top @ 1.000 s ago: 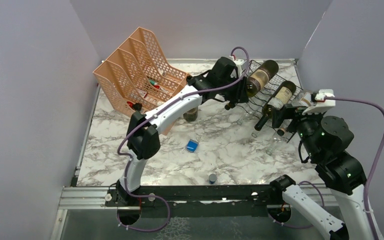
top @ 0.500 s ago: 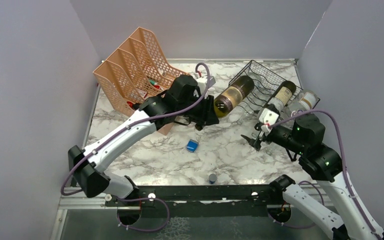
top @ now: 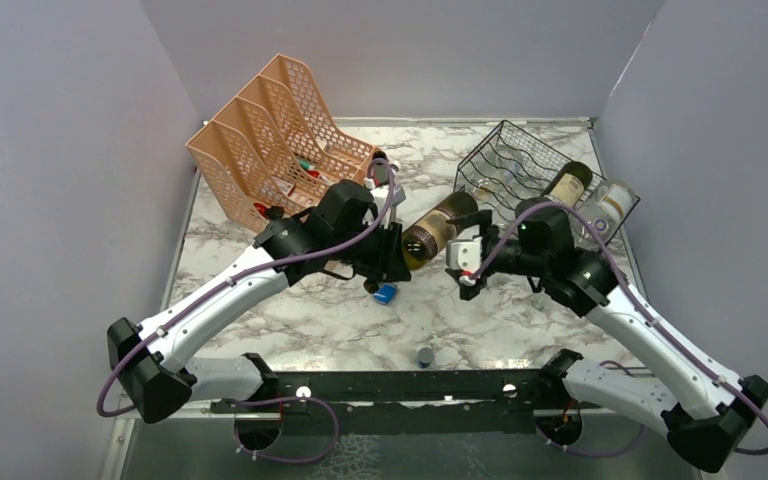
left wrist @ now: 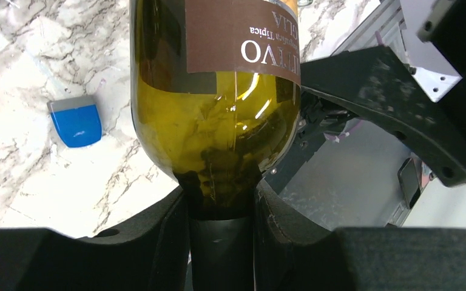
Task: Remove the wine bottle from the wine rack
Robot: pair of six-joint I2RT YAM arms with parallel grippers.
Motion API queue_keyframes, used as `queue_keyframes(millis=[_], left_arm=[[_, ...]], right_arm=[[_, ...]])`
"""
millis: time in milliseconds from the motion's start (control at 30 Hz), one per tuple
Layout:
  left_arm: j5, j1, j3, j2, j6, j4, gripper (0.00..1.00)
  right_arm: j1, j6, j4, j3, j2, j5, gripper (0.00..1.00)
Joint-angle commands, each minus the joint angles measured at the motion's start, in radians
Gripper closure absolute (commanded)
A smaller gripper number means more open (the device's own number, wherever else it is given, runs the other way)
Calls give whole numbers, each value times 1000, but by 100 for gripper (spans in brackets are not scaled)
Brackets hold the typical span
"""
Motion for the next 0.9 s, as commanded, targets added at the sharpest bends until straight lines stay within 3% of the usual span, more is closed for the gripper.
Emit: queue_keyframes(millis=[0, 133, 400, 600, 700, 767, 867], left_arm=[[46, -1, -15, -88, -9, 83, 100], [52, -1, -39, -105, -18, 79, 100], [34, -1, -57, -137, -34, 78, 100], [20, -1, -59, -149, -43, 65, 100], [13, -1, -58, -152, -44, 54, 100], [5, -1, -55, -152, -41, 44, 93], [-13, -1, -49, -156, -38, 30, 64]], right_arm=[[23, -163, 76, 28, 74, -87, 5], [52, -231, 101, 25, 138, -97, 4], [144, -341, 231, -21, 250, 30, 5], [182, -378, 321, -66, 283, 53, 14], [192, -371, 407, -119, 264, 55, 25], [195, -360, 447, -148, 252, 51, 35], [195, -332, 476, -170, 247, 30, 44]])
